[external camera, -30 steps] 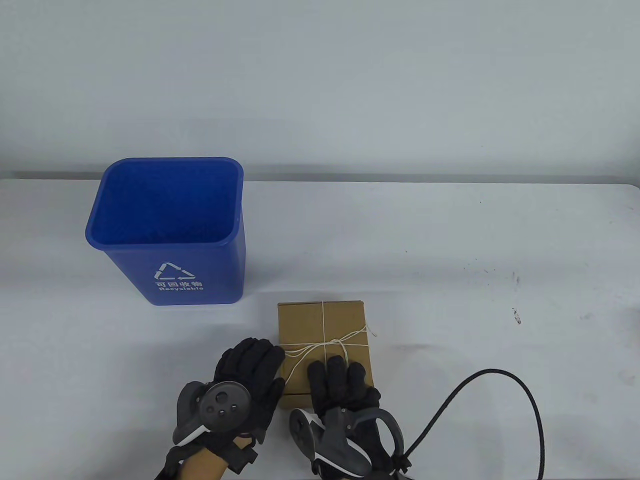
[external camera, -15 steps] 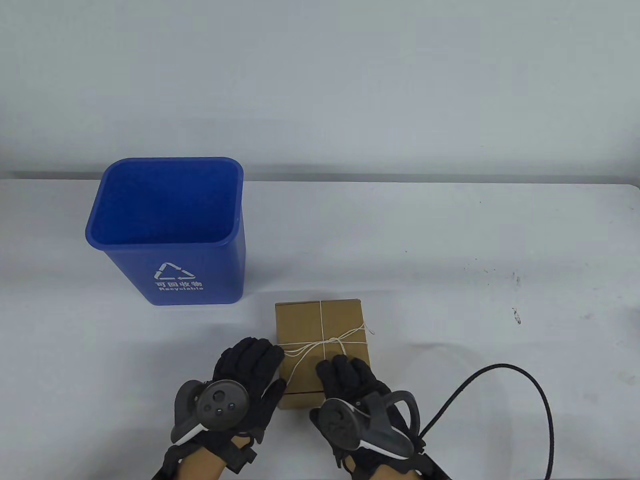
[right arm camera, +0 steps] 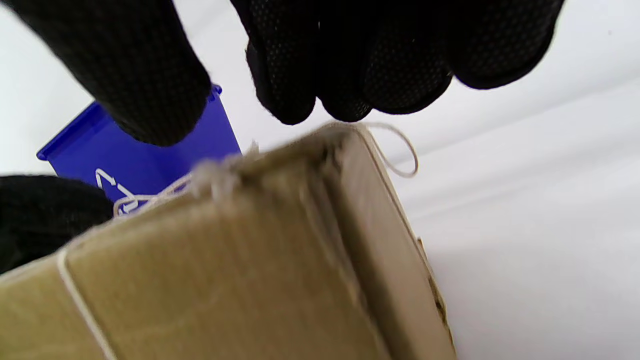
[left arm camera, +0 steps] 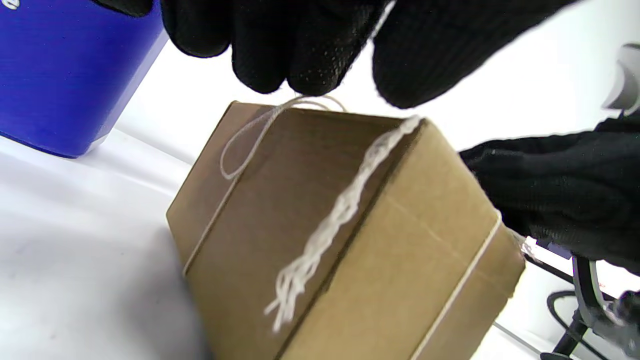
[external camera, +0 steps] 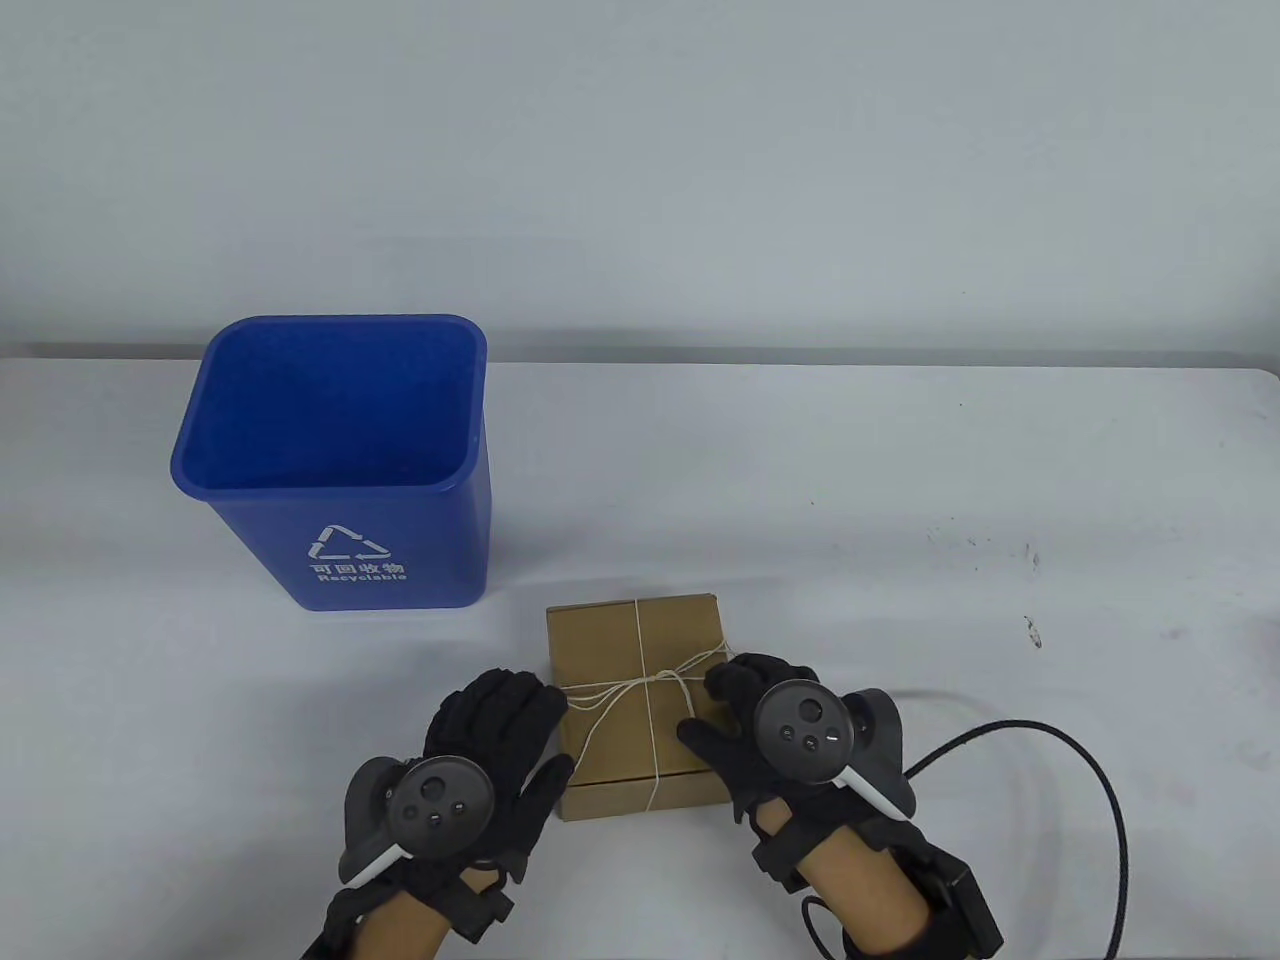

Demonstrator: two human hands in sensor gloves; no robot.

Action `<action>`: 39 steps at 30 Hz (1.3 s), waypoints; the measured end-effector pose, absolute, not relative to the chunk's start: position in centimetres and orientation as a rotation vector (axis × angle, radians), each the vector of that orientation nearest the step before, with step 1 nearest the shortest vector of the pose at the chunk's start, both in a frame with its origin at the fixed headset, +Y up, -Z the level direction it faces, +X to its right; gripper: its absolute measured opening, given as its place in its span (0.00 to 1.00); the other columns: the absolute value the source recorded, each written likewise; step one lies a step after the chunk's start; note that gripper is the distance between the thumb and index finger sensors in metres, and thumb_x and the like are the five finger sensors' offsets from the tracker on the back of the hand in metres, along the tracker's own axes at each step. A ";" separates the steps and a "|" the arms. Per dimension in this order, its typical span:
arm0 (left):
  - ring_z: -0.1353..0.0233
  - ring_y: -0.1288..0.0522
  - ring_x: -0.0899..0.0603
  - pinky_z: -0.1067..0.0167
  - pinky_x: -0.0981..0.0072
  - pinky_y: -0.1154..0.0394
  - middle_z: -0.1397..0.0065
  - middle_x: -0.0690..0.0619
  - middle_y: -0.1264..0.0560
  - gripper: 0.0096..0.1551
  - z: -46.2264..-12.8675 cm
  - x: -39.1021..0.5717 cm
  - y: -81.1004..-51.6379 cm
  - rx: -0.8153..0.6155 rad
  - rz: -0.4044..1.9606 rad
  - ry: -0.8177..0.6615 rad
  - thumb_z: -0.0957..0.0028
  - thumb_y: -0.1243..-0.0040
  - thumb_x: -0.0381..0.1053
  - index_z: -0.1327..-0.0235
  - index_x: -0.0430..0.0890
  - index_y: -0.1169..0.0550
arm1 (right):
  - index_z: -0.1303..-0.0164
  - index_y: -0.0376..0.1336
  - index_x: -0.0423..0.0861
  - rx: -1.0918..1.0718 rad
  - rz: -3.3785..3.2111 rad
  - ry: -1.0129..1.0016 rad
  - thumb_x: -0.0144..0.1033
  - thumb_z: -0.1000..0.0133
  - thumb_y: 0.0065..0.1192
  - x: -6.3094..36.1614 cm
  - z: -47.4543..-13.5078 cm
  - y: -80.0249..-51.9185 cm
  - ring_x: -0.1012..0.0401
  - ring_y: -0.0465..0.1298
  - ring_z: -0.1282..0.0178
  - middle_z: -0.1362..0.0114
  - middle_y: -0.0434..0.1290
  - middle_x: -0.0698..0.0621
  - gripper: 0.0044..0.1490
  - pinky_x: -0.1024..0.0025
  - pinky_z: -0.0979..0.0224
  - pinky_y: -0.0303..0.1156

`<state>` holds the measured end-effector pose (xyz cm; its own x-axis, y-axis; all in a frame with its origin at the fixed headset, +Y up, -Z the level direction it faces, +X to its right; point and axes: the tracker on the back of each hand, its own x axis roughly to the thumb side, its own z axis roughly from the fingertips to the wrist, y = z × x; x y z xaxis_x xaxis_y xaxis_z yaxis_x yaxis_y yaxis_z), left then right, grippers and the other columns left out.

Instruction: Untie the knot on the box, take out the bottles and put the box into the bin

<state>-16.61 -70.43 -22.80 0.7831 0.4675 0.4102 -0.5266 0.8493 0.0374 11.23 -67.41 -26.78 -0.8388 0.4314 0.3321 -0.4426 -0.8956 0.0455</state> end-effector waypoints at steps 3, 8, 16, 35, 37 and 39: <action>0.18 0.46 0.24 0.27 0.23 0.50 0.17 0.39 0.39 0.43 -23.1 -16.4 -70.0 0.167 0.555 -0.402 0.45 0.40 0.60 0.19 0.44 0.34 | 0.35 0.64 0.40 0.464 2.731 -0.090 0.57 0.48 0.67 10.6 -26.3 -67.5 0.41 0.67 0.34 0.28 0.64 0.42 0.40 0.46 0.38 0.66; 0.17 0.50 0.23 0.27 0.21 0.53 0.16 0.39 0.42 0.46 -24.3 -14.7 -69.0 0.134 0.530 -0.425 0.45 0.39 0.62 0.17 0.43 0.36 | 0.34 0.62 0.39 0.428 2.771 -0.111 0.54 0.47 0.67 9.8 -25.8 -67.9 0.42 0.67 0.36 0.29 0.63 0.41 0.40 0.47 0.39 0.66; 0.16 0.56 0.24 0.27 0.21 0.56 0.14 0.39 0.50 0.50 -26.8 -11.4 -69.9 -0.015 0.435 -0.439 0.45 0.41 0.65 0.15 0.43 0.41 | 0.38 0.65 0.38 0.366 2.829 -0.143 0.46 0.45 0.65 8.9 -25.9 -67.7 0.44 0.72 0.44 0.35 0.68 0.41 0.32 0.50 0.44 0.69; 0.15 0.62 0.27 0.27 0.21 0.57 0.13 0.42 0.55 0.51 -26.9 -12.1 -71.2 -0.014 0.531 -0.473 0.44 0.45 0.67 0.14 0.45 0.46 | 0.46 0.67 0.38 0.537 2.914 0.017 0.41 0.46 0.64 8.1 -28.3 -66.7 0.47 0.74 0.53 0.45 0.73 0.41 0.25 0.53 0.48 0.72; 0.15 0.62 0.27 0.27 0.21 0.57 0.13 0.42 0.55 0.51 -26.8 -12.1 -71.2 -0.012 0.528 -0.473 0.44 0.45 0.67 0.14 0.45 0.46 | 0.47 0.67 0.40 0.551 2.878 -0.020 0.42 0.46 0.63 8.7 -28.3 -67.0 0.48 0.74 0.52 0.45 0.72 0.42 0.25 0.54 0.48 0.72; 0.15 0.62 0.28 0.27 0.21 0.57 0.13 0.42 0.55 0.51 -26.8 -12.1 -71.3 -0.013 0.536 -0.472 0.44 0.45 0.67 0.14 0.45 0.46 | 0.47 0.67 0.40 0.550 2.807 -0.016 0.43 0.47 0.63 9.5 -28.5 -67.2 0.48 0.74 0.52 0.45 0.73 0.43 0.24 0.54 0.48 0.72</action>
